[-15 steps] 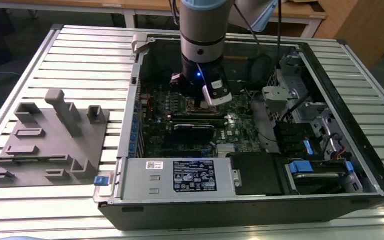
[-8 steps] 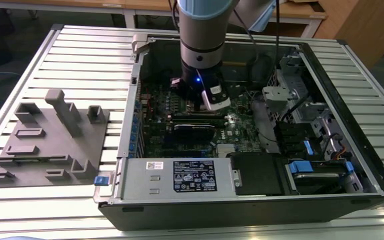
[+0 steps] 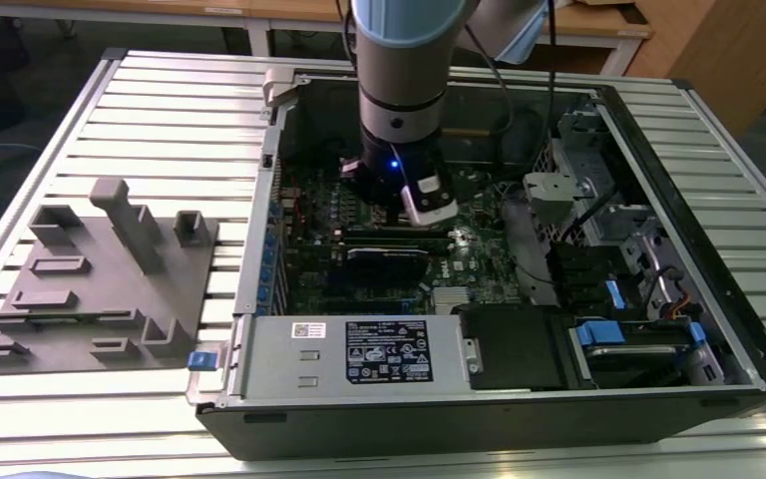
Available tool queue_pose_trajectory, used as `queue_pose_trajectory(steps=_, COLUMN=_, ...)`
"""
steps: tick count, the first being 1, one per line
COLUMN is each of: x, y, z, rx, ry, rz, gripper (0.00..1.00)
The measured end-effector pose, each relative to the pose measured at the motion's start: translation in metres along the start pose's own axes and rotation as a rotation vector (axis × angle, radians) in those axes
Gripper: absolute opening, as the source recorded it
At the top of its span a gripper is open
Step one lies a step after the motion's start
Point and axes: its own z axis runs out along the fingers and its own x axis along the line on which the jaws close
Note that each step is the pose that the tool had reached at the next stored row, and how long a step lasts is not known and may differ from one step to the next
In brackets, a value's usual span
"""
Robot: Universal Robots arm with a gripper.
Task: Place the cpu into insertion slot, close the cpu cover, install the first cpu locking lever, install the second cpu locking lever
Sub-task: 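Install the second cpu locking lever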
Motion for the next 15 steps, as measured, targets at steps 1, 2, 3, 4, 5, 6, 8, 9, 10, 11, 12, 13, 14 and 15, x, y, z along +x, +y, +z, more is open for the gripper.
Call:
queue_pose_trajectory(steps=1, x=0.0008, y=-0.0002, z=0.0001, rx=0.0, ry=0.0, rz=0.0, gripper=0.11)
queue_pose_trajectory(steps=2, x=0.0018, y=-0.0004, z=0.0002, rx=-0.0001, ry=0.0, rz=0.0, gripper=0.11)
queue_pose_trajectory(steps=3, x=0.003, y=-0.0006, z=0.0004, rx=-0.0004, ry=0.0001, rz=0.0, gripper=0.11)
queue_pose_trajectory(steps=4, x=0.004, y=-0.001, z=0.001, rx=-0.0008, ry=0.0001, rz=0.0, gripper=0.11)
queue_pose_trajectory(steps=5, x=0.0046, y=-0.0012, z=0.0019, rx=-0.001, ry=0.0001, rz=0.0, gripper=0.11)
queue_pose_trajectory(steps=6, x=0.0048, y=-0.0015, z=0.003, rx=-0.001, ry=0.0003, rz=0.0, gripper=0.11)
queue_pose_trajectory(steps=8, x=0.005, y=-0.0022, z=0.0057, rx=-0.0009, ry=0.0003, rz=0.0, gripper=0.11)
queue_pose_trajectory(steps=9, x=0.0052, y=-0.0025, z=0.0071, rx=-0.001, ry=0.0003, rz=0.0, gripper=0.11)
queue_pose_trajectory(steps=10, x=0.0054, y=-0.0027, z=0.0083, rx=-0.001, ry=0.0003, rz=0.0, gripper=0.11)
queue_pose_trajectory(steps=11, x=0.0056, y=-0.0029, z=0.0093, rx=-0.0014, ry=0.0003, rz=0.0, gripper=0.11)
queue_pose_trajectory(steps=12, x=0.0057, y=-0.003, z=0.0101, rx=-0.0019, ry=0.0004, rz=0.0, gripper=0.11)
queue_pose_trajectory(steps=13, x=0.0058, y=-0.0032, z=0.0106, rx=-0.0029, ry=0.0007, rz=0.0, gripper=0.11)
queue_pose_trajectory(steps=14, x=0.0059, y=-0.0033, z=0.011, rx=-0.0043, ry=0.001, rz=0.0, gripper=0.11)
queue_pose_trajectory(steps=15, x=0.006, y=-0.0033, z=0.0114, rx=-0.0064, ry=0.0013, rz=0.001, gripper=0.11)
